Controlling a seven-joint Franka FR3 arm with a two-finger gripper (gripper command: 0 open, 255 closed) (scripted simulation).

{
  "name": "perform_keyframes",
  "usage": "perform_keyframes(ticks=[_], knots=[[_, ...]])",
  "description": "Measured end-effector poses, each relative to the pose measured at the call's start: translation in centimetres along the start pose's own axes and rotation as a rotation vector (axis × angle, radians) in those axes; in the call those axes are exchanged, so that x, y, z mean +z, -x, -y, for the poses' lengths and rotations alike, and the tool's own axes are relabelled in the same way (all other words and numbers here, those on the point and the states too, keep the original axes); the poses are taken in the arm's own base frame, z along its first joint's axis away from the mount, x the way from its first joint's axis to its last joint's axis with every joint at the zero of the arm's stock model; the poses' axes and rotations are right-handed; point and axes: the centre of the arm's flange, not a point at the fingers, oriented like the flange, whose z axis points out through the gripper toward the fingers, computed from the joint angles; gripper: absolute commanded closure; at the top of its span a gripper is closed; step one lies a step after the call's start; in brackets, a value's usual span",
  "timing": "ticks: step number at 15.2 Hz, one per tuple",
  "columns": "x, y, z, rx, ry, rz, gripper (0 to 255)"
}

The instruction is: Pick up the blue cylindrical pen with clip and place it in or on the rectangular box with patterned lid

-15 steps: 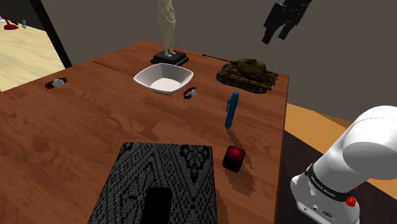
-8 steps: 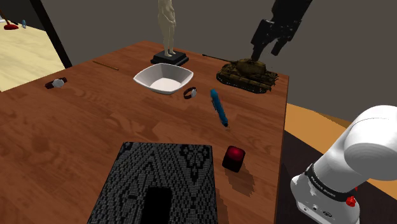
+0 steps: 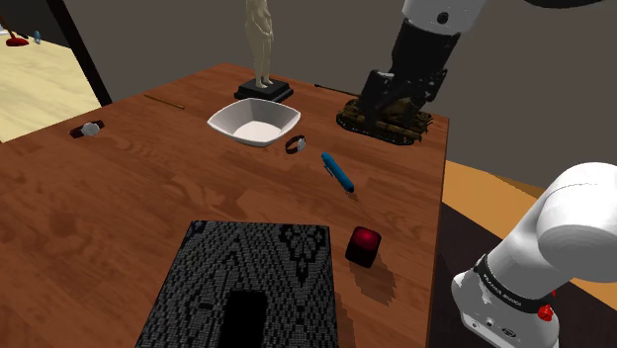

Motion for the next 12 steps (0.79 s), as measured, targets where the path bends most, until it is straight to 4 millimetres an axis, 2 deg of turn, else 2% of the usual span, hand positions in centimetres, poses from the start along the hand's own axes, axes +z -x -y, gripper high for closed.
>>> perform_keyframes(ticks=[2, 4, 12], knots=[[0.7, 1.0, 2.8, 0.021, -0.002, 0.009, 0], [1.7, 1.1, 4.0, 0.035, -0.003, 0.015, 0], [5.1, 1.4, 4.5, 0.04, -0.003, 0.017, 0]])
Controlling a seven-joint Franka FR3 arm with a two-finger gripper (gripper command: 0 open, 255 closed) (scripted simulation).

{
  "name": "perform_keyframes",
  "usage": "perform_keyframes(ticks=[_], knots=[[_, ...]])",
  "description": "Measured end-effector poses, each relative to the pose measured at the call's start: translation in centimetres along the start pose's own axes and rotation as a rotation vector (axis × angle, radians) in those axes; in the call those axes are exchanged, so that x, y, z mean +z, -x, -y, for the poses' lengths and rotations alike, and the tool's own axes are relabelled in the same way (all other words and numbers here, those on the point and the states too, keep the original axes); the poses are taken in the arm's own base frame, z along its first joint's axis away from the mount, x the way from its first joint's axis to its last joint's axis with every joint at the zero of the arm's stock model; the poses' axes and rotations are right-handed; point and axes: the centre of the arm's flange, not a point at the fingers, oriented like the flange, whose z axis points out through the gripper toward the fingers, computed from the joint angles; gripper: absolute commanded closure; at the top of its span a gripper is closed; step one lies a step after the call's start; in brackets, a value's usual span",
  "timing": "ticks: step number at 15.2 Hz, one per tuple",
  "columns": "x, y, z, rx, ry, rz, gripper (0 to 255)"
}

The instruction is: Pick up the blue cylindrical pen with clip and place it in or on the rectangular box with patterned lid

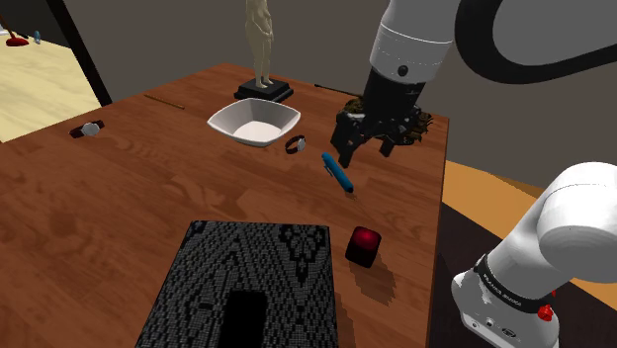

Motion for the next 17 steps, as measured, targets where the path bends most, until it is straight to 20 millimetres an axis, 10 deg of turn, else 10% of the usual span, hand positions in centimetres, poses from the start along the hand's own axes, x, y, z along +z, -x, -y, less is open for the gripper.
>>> perform_keyframes(ticks=[5, 6, 15, 16, 17], knots=[[0.29, 0.03, -0.04, 0.0, 0.0, 0.0, 0], [0.3, 0.03, -0.04, 0.0, 0.0, 0.0, 255], [0.3, 0.03, -0.05, 0.0, 0.0, 0.0, 255], [0.3, 0.03, -0.05, 0.0, 0.0, 0.0, 0], [0.3, 0.03, -0.05, 0.0, 0.0, 0.0, 0]])
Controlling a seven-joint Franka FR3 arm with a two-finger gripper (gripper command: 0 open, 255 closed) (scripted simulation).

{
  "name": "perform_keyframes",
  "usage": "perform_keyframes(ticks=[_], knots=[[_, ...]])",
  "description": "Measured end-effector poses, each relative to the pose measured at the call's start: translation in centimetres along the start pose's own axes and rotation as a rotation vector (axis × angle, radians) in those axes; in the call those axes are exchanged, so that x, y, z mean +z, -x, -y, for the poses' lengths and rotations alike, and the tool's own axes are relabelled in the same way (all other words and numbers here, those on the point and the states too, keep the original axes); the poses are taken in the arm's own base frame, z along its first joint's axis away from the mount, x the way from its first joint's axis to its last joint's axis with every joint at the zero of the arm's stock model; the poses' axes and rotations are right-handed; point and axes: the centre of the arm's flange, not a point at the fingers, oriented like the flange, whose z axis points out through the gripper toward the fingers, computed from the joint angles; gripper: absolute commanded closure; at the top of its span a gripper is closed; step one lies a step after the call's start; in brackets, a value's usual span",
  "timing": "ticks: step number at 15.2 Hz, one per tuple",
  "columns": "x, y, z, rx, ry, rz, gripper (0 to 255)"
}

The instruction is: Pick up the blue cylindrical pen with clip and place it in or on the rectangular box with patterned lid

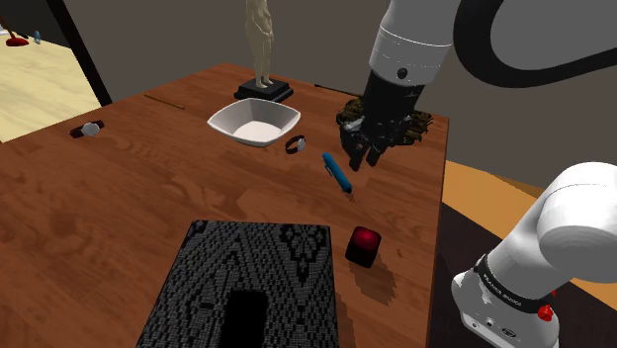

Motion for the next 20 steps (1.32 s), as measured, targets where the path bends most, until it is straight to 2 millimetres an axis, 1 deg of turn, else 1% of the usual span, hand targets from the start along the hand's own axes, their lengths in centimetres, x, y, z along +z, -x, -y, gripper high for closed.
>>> perform_keyframes(ticks=[1, 3, 6, 8, 9, 14, 16, 20], knots=[[0.5, -0.5, -0.1, 0.009, -0.004, 0.008, 0], [1.5, -2.4, -0.3, 0.039, -0.016, 0.034, 0], [4.6, -5.5, -1.4, 0.093, -0.039, 0.08, 0], [6.1, -7.2, -2.0, 0.118, -0.049, 0.1, 0], [6.7, -7.5, -1.9, 0.122, -0.051, 0.103, 0], [9.4, -7.6, -1.9, 0.126, -0.053, 0.107, 0], [9.9, -7.4, -1.8, 0.126, -0.053, 0.106, 0], [10.2, -7.4, -1.8, 0.126, -0.053, 0.106, 0]])
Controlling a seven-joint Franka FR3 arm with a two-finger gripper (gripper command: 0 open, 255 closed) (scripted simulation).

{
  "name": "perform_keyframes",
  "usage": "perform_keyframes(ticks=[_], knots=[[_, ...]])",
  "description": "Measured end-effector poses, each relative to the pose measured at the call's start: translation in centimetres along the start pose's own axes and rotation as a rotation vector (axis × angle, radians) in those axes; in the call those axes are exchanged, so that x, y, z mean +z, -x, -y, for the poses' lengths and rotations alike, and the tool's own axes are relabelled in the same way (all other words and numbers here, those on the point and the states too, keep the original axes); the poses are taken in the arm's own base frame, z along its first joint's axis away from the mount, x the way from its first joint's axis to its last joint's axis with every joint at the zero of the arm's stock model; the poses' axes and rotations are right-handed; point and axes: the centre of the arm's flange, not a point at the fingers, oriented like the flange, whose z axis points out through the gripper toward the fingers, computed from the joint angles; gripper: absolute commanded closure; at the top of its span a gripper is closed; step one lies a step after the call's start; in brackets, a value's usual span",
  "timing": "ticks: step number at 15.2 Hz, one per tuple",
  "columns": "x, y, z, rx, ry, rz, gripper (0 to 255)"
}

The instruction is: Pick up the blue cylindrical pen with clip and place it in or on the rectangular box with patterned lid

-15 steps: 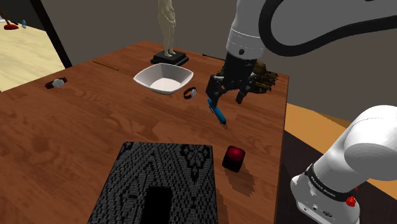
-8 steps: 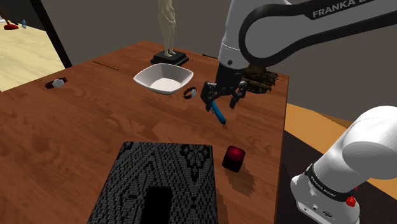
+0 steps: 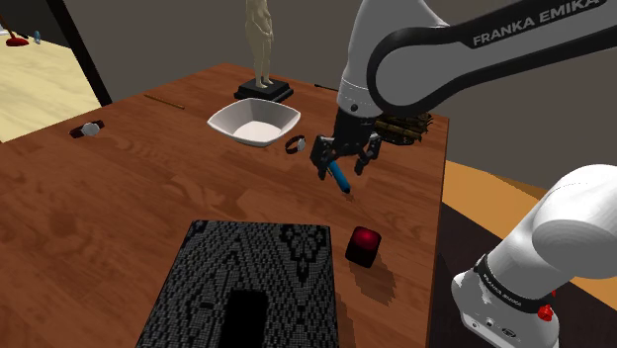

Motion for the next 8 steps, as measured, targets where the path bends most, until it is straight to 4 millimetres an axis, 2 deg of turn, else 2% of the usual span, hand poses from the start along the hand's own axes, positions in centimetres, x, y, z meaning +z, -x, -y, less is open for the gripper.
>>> perform_keyframes(ticks=[1, 2, 8], knots=[[0.01, 0.0, 0.0, 0.0, 0.0, 0.0, 0], [0.01, 0.0, 0.0, 0.0, 0.0, 0.0, 255], [-0.27, -0.21, -0.11, 0.004, 0.001, -0.004, 255]])
